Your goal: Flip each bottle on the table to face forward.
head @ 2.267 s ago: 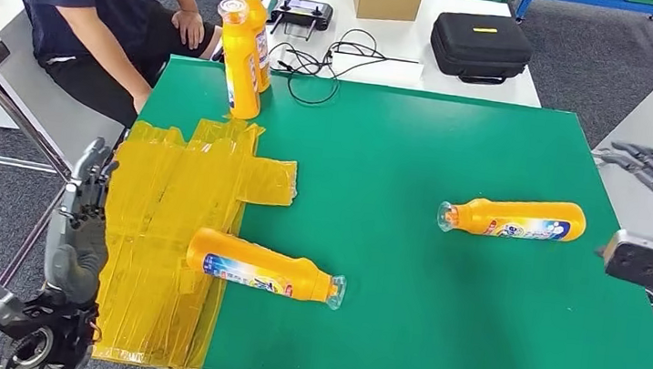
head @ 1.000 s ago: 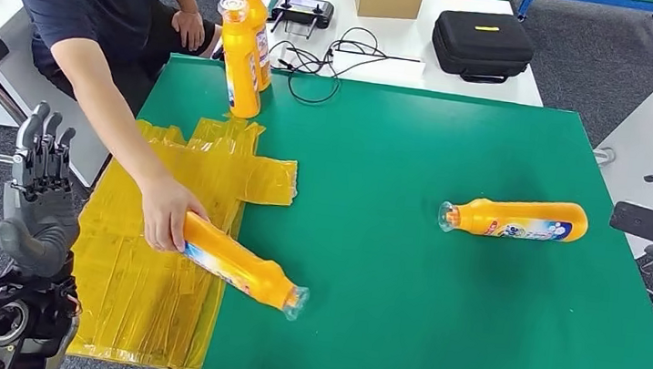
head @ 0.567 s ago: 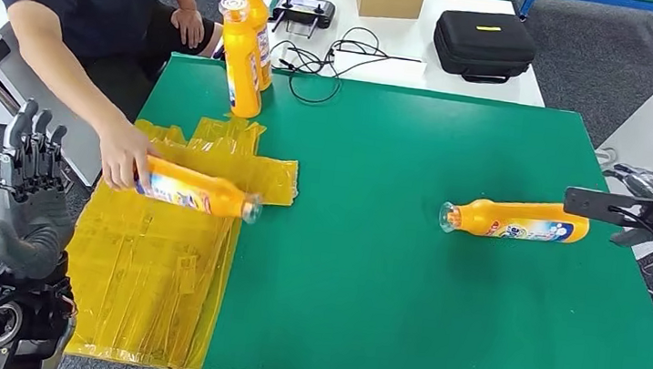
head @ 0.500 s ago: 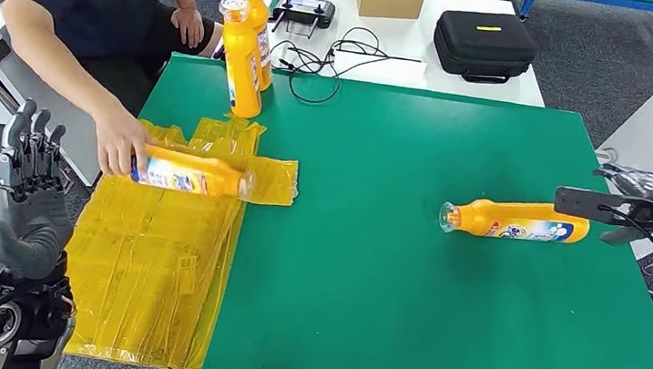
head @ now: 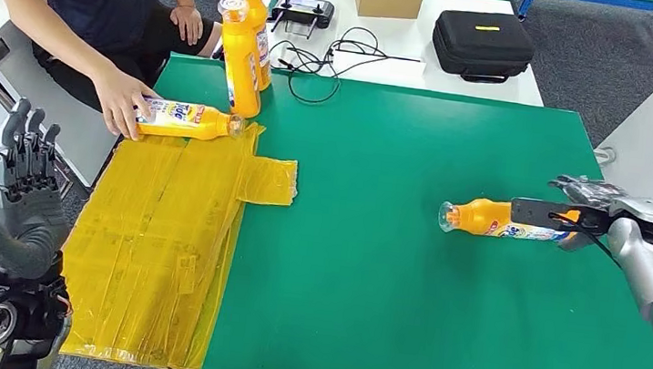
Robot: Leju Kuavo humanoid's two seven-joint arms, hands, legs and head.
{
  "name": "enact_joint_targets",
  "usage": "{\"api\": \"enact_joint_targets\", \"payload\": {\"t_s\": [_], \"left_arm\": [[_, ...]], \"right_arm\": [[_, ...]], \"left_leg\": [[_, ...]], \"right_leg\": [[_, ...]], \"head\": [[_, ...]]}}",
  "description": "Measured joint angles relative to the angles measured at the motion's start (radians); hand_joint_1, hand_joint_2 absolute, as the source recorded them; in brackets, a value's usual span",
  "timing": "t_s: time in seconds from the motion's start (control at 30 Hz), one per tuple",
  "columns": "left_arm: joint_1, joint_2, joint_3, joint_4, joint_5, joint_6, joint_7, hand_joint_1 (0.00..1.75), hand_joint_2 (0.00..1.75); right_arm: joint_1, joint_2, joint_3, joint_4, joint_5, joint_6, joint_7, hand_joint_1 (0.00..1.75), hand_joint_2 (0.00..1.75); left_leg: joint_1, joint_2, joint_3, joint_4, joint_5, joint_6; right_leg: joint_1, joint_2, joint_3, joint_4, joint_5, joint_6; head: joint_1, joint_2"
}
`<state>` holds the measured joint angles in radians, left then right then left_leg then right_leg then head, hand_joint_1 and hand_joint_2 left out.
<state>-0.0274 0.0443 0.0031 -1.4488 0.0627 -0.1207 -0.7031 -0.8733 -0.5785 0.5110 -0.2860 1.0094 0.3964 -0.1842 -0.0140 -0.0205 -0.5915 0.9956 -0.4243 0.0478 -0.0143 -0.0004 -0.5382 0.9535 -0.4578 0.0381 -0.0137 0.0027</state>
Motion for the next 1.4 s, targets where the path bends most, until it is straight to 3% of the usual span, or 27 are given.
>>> {"api": "enact_joint_targets", "payload": {"t_s": [0.3, 0.67, 1.4], "left_arm": [[0.041, -0.004, 0.012, -0.035, 0.001, 0.014, 0.000, 0.00, 0.00], [0.109, -0.006, 0.036, -0.105, 0.017, 0.023, 0.000, 0.00, 0.00], [0.173, -0.014, 0.080, -0.165, 0.027, -0.007, -0.001, 0.00, 0.00]], "right_arm": [[0.006, 0.073, 0.026, 0.019, 0.040, 0.032, 0.068, 0.00, 1.75], [0.001, 0.093, 0.055, 0.030, 0.085, 0.034, 0.095, 0.00, 1.75], [0.008, -0.021, 0.093, 0.046, 0.109, 0.008, 0.079, 0.00, 1.75]], "left_leg": [[0.000, 0.000, 0.000, 0.000, 0.000, 0.000], [0.000, 0.000, 0.000, 0.000, 0.000, 0.000], [0.000, -0.001, 0.000, 0.000, 0.000, 0.000]], "right_leg": [[0.000, 0.000, 0.000, 0.000, 0.000, 0.000], [0.000, 0.000, 0.000, 0.000, 0.000, 0.000], [0.000, -0.001, -0.001, -0.001, 0.000, 0.000]], "head": [[0.000, 0.000], [0.000, 0.000], [0.000, 0.000]]}}
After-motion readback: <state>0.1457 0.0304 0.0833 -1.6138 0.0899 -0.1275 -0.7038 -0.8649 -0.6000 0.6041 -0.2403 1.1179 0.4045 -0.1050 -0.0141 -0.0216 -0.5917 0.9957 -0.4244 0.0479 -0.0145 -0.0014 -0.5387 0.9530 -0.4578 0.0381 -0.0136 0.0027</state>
